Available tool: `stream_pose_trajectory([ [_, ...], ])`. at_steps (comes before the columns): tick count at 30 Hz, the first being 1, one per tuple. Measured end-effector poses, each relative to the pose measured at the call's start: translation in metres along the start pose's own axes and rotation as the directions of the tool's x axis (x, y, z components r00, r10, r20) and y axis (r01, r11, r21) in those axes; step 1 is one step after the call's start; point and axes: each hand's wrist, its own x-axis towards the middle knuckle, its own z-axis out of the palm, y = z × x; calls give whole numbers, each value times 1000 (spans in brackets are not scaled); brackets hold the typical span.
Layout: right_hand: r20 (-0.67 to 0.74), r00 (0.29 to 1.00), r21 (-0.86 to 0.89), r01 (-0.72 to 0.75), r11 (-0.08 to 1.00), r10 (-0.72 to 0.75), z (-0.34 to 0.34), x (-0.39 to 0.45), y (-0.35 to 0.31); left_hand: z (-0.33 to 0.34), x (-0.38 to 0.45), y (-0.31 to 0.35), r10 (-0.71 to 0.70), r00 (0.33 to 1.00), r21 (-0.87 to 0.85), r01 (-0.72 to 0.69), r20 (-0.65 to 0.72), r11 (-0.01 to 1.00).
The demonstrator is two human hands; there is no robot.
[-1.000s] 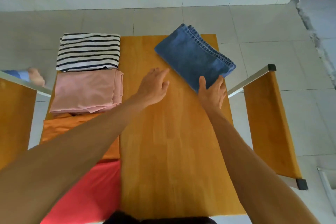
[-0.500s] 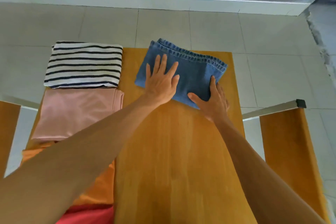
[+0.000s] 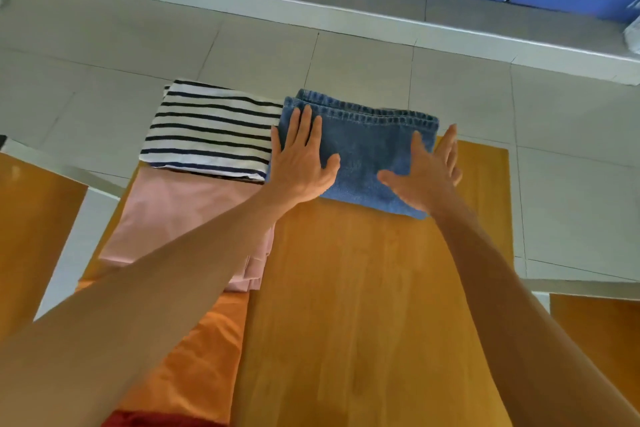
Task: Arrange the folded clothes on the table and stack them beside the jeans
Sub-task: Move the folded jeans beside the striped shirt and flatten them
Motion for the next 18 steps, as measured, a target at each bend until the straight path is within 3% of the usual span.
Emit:
stream_pose_trajectory([
  [2, -175, 982, 15, 70, 997, -67, 5, 5, -17, 0, 1, 6, 10, 999, -19, -11, -43, 1000],
  [4, -261, 954, -72, 136, 988, -150, 18, 15, -28, 0, 4, 11, 69, 995, 1, -69, -78, 998],
  [8, -182, 959, -271, 165, 948, -219, 56, 29, -28, -1, 23, 2, 76, 997, 6, -76, 20, 997],
  [14, -234, 954, -289, 116, 950, -187, 67, 34, -25, 7, 27, -6, 49, 999, 29, -49, 0, 998],
  [18, -216, 960, -270, 119, 955, -181, 67, 33, -27, 4, 30, -5, 41, 997, -1, -41, 65, 999],
])
